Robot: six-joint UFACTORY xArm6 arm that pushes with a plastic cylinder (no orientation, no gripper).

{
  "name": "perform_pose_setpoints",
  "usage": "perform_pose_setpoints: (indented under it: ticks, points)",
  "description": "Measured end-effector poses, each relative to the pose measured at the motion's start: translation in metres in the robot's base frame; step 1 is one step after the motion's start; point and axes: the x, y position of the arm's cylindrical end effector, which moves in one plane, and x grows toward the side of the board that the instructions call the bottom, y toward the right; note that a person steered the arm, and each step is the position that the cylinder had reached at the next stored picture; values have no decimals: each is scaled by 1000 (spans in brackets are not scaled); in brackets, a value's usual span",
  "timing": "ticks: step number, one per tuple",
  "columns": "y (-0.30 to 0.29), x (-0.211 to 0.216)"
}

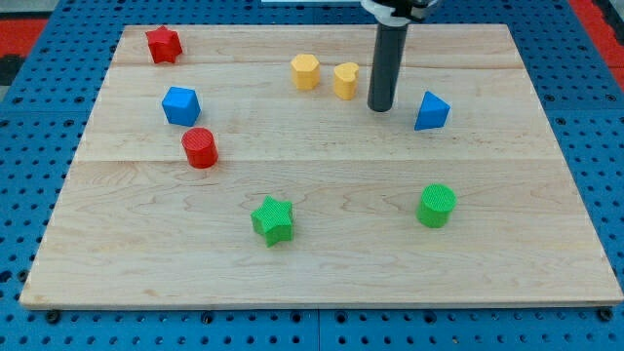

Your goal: Put the yellow heart diagonally top right to the yellow hexagon

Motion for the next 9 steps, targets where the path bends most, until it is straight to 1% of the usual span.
perform_pose_setpoints:
  ticks: [2, 4, 5, 6, 8, 9]
  points:
    - [-37, -54]
    - [-47, -89]
    - [-40, -82]
    - [-42, -51]
    - [-92, -59]
    - [-93, -81]
